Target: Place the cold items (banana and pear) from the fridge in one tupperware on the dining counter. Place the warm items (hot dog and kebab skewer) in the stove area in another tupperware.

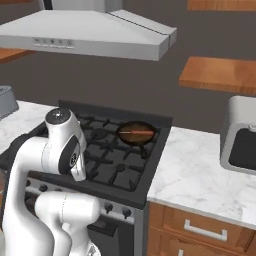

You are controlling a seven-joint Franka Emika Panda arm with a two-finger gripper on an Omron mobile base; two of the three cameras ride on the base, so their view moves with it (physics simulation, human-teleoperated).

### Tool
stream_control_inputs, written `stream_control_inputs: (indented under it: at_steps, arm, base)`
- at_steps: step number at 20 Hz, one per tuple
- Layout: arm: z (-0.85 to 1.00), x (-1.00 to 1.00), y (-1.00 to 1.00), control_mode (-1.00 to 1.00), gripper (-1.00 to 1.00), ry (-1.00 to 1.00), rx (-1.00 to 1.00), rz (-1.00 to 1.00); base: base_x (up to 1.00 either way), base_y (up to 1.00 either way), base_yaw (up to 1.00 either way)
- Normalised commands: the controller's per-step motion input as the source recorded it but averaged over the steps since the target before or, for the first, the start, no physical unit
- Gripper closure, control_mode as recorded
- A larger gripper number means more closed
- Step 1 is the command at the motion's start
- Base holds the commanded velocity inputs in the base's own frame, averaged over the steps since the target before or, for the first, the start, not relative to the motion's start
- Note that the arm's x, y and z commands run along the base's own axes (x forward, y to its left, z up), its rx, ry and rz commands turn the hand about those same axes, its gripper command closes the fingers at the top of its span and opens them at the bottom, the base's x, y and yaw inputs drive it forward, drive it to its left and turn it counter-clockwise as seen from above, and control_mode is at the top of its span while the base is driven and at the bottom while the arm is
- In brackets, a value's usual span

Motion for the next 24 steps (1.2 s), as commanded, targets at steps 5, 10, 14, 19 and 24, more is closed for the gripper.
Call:
stream_control_inputs:
  at_steps: [5,10,14,19,24]
  arm:
    - [-0.04,0.0,-0.07,-1.0,-1.0,0.0,0.0,0.02]
    - [-0.17,0.13,-0.47,-1.0,-1.0,0.0,0.0,0.01]
    - [-0.14,0.5,-0.5,-1.0,-1.0,0.0,0.0,0.0]
    - [-0.01,0.85,-0.32,-1.0,-1.0,0.02,0.03,0.0]
    - [0.0,0.83,-0.02,-1.0,-1.0,0.09,0.03,0.0]
  base:
    - [0.01,-0.38,0.2]
    - [0.0,0.0,0.0]
    - [0.0,0.0,0.0]
    - [0.0,0.0,0.0]
    - [0.0,0.0,0.0]
